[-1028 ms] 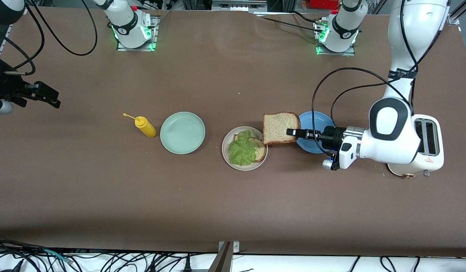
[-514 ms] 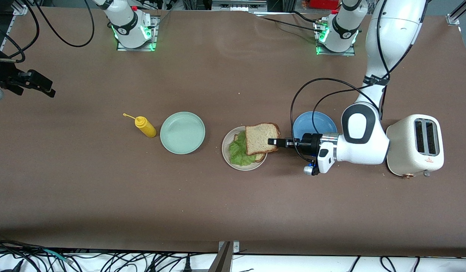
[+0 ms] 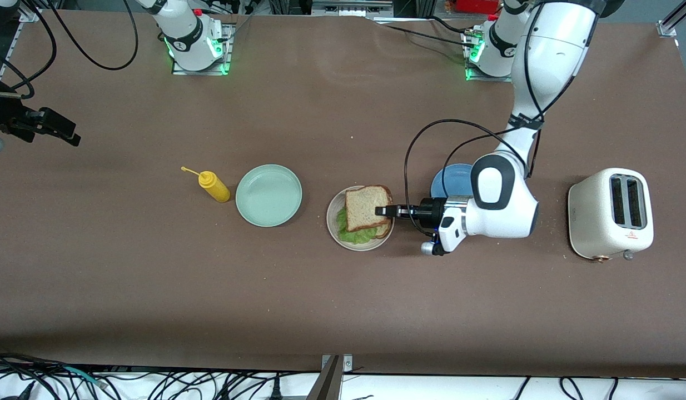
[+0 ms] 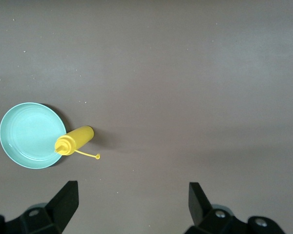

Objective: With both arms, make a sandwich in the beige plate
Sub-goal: 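Carry the toast slice onto the lettuce with the left gripper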

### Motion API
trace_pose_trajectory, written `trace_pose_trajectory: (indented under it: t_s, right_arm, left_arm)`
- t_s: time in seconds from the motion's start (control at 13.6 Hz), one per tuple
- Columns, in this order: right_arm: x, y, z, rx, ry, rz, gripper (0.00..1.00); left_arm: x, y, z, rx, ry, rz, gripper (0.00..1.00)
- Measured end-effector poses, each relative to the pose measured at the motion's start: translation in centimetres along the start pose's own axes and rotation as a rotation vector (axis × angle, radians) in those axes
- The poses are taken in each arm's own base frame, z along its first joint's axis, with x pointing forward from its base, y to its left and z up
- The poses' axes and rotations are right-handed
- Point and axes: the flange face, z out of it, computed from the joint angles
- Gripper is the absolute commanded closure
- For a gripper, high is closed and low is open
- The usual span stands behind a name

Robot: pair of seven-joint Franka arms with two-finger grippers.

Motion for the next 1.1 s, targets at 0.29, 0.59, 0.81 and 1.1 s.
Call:
trace_pose_trajectory:
  t_s: [0.29, 0.59, 0.81, 1.1]
  right_arm:
    - [0.0, -0.4, 0.0, 0.0, 0.0, -0.006, 0.0]
    - [0.0, -0.9, 0.0, 0.001, 0.0, -0.016, 0.0]
    - [0.0, -2.3, 0.0, 0.001, 0.004, -0.042, 0.0]
    - [0.5, -3.1, -0.1, 0.002, 0.035, -0.056, 0.0]
  left_arm:
    - [0.3, -0.9, 1.7, -0.002, 0.028, 0.022, 1.0]
    - [0.4, -1.3, 1.9, 0.001, 0.029, 0.031, 1.0]
    - [0.5, -2.1, 2.3, 0.006, 0.024, 0.049, 0.97]
    - [0.3, -2.9, 3.7, 0.015, 0.004, 0.05, 0.32]
